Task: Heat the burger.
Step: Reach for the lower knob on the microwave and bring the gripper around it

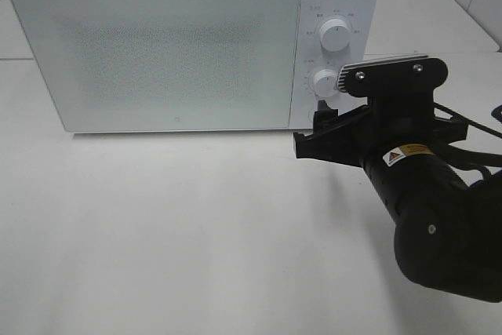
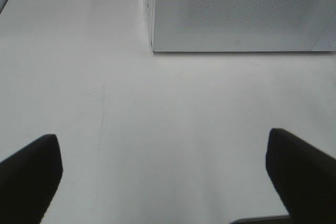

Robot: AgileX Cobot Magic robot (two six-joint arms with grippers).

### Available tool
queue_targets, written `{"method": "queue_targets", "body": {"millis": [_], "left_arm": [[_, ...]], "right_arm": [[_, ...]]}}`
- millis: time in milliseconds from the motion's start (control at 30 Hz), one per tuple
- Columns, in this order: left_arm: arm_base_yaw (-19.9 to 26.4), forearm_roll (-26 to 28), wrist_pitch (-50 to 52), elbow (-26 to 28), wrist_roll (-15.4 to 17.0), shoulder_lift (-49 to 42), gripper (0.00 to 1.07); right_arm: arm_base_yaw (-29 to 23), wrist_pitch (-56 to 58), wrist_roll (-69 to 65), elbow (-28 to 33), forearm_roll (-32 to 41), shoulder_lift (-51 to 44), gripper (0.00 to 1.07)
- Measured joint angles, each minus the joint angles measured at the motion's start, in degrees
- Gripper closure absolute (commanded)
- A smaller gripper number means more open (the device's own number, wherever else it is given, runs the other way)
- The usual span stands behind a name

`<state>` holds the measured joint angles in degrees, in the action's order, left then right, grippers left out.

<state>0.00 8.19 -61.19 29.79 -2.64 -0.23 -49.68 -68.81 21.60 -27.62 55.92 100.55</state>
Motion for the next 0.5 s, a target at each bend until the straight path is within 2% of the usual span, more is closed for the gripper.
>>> {"method": "queue_targets", "body": {"millis": [233, 500], "left_arm": [[0.0, 0.0, 0.0, 0.0, 0.0, 0.0, 0.09], [0.0, 0.0, 0.0, 0.0, 0.1, 0.0, 0.09]], "right_arm": [[2.3, -0.2, -0.2, -2.8, -1.0, 3.3, 0.32], [6.2, 0.3, -2.8, -6.9, -5.8, 6.5, 0.32]]}}
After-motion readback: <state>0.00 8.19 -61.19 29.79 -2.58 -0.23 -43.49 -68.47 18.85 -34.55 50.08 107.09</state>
